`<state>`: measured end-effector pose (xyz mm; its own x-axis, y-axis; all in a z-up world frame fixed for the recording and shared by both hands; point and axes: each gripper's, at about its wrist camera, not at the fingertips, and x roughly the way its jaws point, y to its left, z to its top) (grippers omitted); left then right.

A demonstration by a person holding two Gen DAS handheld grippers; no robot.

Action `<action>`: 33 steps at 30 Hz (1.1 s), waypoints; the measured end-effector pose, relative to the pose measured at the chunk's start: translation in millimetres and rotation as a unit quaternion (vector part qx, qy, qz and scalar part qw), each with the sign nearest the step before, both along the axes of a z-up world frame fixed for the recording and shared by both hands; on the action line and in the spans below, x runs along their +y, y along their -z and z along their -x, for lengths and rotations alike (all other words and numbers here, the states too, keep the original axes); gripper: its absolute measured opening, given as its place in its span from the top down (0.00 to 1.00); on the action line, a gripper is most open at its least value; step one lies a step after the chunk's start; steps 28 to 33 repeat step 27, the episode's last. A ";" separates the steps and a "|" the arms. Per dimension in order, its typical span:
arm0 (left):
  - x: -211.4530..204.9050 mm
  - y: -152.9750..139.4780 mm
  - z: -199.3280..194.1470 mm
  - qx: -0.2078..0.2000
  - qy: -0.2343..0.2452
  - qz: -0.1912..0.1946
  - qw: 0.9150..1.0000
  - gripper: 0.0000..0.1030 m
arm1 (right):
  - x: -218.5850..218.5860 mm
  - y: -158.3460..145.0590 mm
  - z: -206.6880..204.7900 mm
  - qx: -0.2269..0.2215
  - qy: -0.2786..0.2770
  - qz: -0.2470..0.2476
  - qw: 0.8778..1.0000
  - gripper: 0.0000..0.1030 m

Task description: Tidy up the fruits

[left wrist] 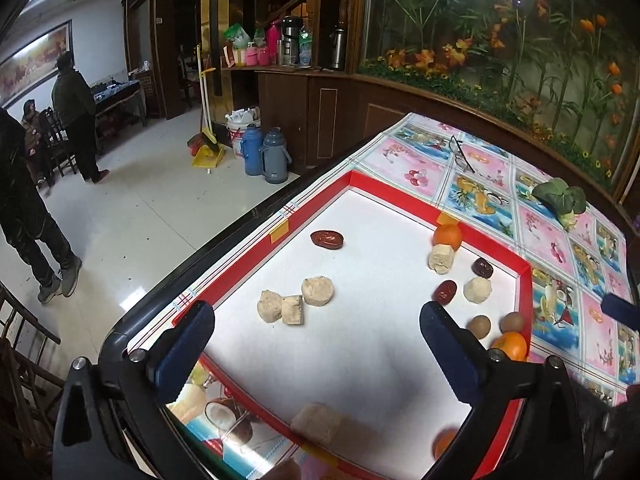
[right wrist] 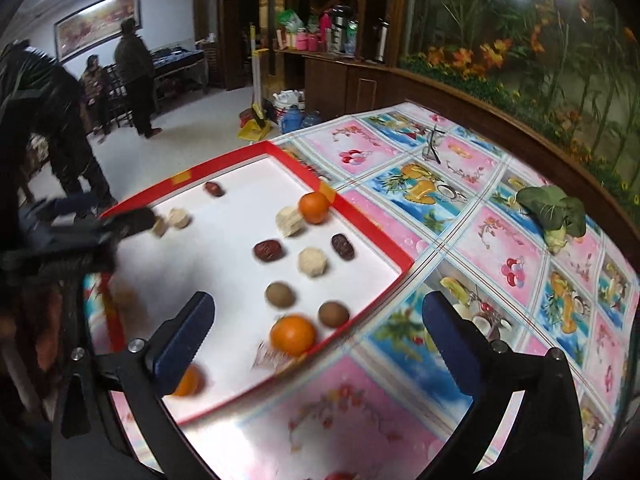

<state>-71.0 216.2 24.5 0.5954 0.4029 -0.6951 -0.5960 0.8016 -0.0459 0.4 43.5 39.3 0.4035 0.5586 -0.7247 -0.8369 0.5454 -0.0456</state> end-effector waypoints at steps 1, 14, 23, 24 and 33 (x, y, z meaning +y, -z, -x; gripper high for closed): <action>-1.0 -0.5 1.0 -0.001 0.000 0.000 1.000 0.01 | -1.8 -1.0 5.7 -0.004 -0.005 0.001 1.000 0.00; -15.5 -4.7 8.1 0.001 0.009 -0.002 1.000 0.01 | -26.3 -5.5 56.1 -0.029 -0.045 0.017 0.998 0.00; -17.7 -0.2 8.6 0.006 0.006 0.018 1.000 0.01 | -29.4 -4.8 69.2 -0.031 -0.056 0.019 0.998 0.00; -18.7 -0.2 8.7 0.006 0.004 0.013 1.000 0.01 | -29.1 -4.2 70.3 -0.031 -0.056 0.019 0.998 0.00; -22.1 -0.4 8.1 0.010 0.005 0.001 1.000 0.01 | -28.2 -1.8 71.3 -0.028 -0.060 0.020 0.998 0.00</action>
